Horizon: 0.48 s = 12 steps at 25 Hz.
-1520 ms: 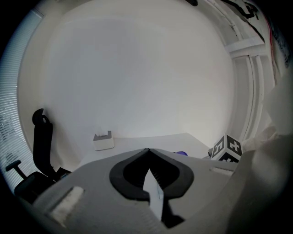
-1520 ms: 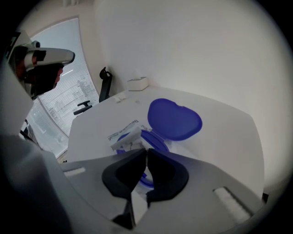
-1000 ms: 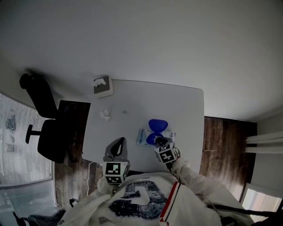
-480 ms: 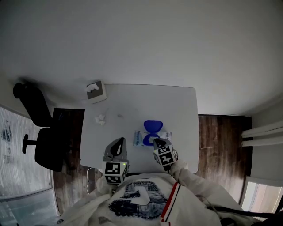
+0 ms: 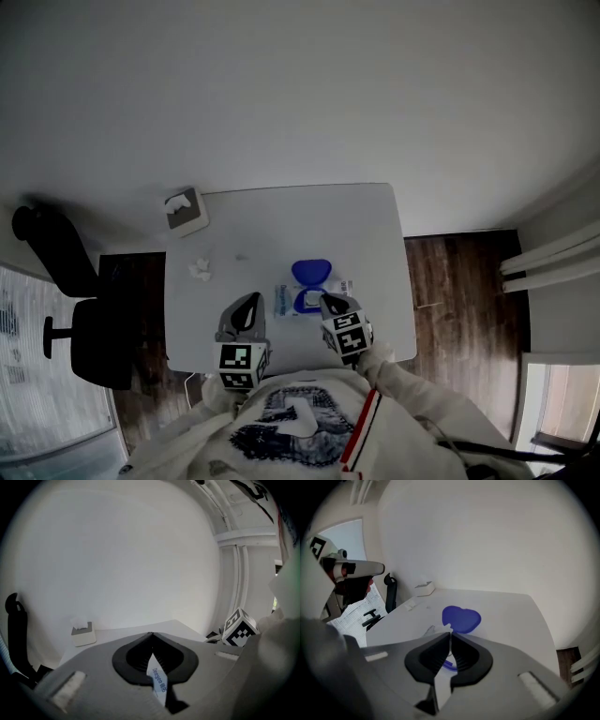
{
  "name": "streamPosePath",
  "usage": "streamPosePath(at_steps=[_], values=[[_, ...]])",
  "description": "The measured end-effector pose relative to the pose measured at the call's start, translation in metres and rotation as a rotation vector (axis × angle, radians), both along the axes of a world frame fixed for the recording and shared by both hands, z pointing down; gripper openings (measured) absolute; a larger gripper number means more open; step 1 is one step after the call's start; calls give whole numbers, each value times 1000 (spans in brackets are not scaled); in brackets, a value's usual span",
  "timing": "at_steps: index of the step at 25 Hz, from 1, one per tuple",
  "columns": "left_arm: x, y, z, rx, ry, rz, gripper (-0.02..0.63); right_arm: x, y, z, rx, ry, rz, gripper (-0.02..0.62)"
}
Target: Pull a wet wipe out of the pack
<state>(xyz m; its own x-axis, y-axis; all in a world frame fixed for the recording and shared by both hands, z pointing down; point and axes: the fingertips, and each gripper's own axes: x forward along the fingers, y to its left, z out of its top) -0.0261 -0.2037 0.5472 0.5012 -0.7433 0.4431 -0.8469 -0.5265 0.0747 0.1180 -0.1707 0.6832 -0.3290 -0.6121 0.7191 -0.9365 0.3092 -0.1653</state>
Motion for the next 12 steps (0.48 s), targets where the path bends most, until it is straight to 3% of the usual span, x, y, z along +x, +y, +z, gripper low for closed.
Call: streamPosePath(at_steps=[12], values=[[15,-19,-6,23,27,77,5,12,-3,-31,48,0,96,17]])
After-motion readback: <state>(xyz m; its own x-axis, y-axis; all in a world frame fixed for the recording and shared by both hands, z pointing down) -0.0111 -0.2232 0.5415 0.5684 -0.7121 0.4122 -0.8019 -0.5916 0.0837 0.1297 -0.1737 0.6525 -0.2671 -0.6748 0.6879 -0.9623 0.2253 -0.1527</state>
